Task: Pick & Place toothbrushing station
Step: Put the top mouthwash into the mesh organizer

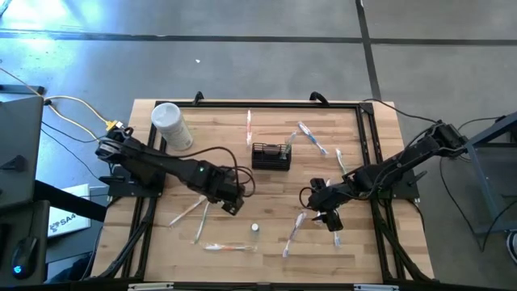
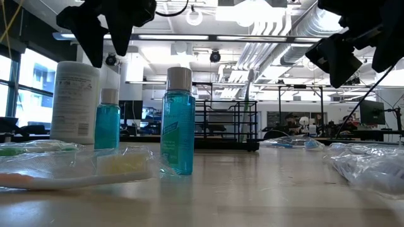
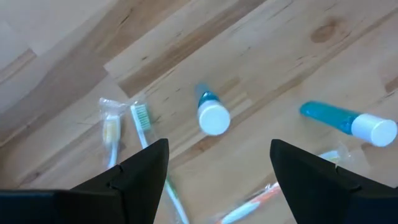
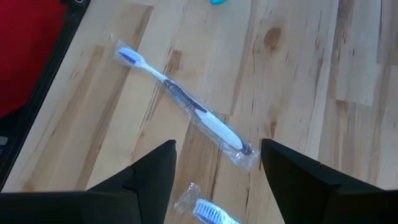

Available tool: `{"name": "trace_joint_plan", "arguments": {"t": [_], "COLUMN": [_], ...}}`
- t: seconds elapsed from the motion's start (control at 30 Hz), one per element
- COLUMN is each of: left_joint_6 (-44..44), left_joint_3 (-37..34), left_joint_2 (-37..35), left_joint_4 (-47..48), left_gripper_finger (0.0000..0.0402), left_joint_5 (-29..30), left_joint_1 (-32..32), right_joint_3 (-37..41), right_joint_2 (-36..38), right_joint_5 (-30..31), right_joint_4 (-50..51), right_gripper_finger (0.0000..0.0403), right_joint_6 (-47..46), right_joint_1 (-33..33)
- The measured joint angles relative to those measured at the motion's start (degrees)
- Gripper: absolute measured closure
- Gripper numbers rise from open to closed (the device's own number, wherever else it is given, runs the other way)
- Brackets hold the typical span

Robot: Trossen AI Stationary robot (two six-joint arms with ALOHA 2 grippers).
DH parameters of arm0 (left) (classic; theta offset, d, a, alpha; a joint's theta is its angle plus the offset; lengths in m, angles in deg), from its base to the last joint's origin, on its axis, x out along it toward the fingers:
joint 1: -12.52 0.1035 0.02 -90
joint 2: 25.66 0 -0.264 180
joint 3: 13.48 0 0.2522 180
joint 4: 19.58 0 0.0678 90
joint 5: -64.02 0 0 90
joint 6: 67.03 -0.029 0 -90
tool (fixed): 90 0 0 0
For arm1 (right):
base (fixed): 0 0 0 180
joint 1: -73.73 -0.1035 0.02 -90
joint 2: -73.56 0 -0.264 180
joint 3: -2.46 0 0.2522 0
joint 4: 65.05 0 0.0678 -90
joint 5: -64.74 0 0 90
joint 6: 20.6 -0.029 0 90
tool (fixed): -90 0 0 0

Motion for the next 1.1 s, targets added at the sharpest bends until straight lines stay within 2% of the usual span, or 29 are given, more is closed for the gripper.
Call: {"name": "trace_joint_plan", "arguments": {"t": [0.27, 0.5, 1.1], "left_joint_6": [3.21, 3.04, 1.08], "left_joint_3": [-0.04, -0.02, 0.07], "left_joint_2": [2.42, 6.20, 9.80], "left_joint_4": [0.38, -0.17, -1.15], "left_gripper_finger": [0.0123, 0.0123, 0.0123], "left_joint_5": [0.70, -1.20, -0.59], "left_joint_1": [0.52, 1.64, 1.53], "right_joint_3": [0.00, 0.00, 0.00], "right_joint_2": [0.00, 0.00, 0.00], "right_joint_5": [0.00, 0.00, 0.00], "right_joint_4": [0.18, 0.21, 0.34], "right_gripper_finger": [0.0174, 0.0174, 0.0174], "right_joint_6": [-0.31, -0.09, -0.08], "right_joint_1": [0.00, 0.00, 0.00]}}
